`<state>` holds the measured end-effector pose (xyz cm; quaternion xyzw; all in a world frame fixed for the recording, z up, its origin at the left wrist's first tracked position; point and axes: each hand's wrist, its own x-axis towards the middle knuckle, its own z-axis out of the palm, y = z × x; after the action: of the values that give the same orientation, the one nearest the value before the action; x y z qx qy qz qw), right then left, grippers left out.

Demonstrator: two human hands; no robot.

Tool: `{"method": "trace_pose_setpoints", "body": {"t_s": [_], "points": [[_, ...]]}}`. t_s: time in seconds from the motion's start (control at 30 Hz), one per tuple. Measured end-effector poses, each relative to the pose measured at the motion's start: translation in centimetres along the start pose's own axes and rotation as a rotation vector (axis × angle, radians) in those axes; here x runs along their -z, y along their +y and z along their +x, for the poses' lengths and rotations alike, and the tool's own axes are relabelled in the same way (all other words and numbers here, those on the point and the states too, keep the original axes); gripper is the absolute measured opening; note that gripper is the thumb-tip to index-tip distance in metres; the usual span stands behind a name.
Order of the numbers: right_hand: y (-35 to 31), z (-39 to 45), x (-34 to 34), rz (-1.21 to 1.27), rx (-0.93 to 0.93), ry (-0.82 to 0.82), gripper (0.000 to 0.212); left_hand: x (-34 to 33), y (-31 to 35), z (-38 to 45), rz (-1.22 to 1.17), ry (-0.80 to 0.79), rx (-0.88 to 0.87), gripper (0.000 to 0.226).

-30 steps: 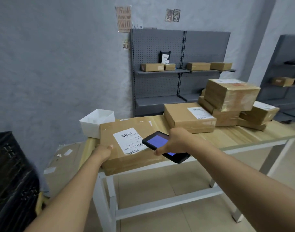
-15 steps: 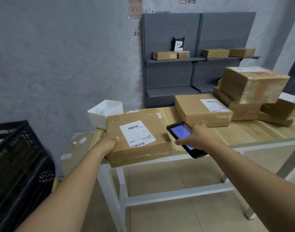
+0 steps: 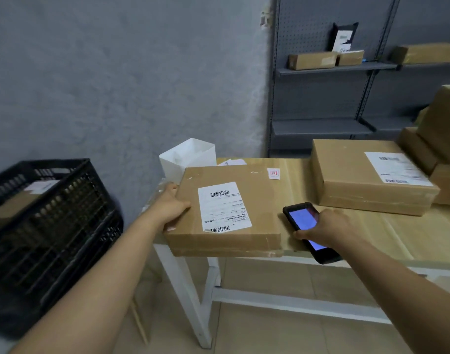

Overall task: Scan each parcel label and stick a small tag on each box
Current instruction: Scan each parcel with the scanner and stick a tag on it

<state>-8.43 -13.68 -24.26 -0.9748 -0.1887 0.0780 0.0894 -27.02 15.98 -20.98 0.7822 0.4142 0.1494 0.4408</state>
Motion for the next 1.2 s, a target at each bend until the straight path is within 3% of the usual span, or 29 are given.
{"method": "trace_pose_setpoints", "body": {"t_s": [0.13,0.3,0.4,0.53,0.7,0.87,1.07,1.2], "points": [[0.0,1.7,-0.6,-0.003,0.019,-0.034,0.06,-0.9,1.5,1.3,0.235,0.12,-0.138,0.044],[-0.5,4.2,-0.7,-0.057,0.045,-0.088,0.073,-2.0,3.8,3.1,0.261,0.114,-0.233,0.029],[-1.7,6.2,0.2,0.073,0.096,-0.057,0.079,-2.7,5.6,4.5,0.24,0.073,-0.29,0.028],[-4.1,9.3,1.5,0.294,0.174,-0.056,0.063,-3.5,8.1,7.1,0.277,0.037,-0.375,0.029],[-6.2,14.5,1.5,0.324,0.207,-0.02,0.044,-3.9,10.6,11.6,0.318,-0.078,-0.463,0.031],[-8.1,20.0,0.4,0.271,0.201,-0.024,0.038,-3.4,12.3,16.3,0.338,-0.132,-0.502,0.029],[-9.9,23.6,-1.4,0.096,0.172,-0.055,0.056,-3.5,12.7,20.3,0.372,-0.203,-0.534,0.03],[-10.3,24.6,-1.6,0.025,0.096,-0.026,0.052,-4.1,12.9,21.7,0.367,-0.248,-0.567,0.03]]}}
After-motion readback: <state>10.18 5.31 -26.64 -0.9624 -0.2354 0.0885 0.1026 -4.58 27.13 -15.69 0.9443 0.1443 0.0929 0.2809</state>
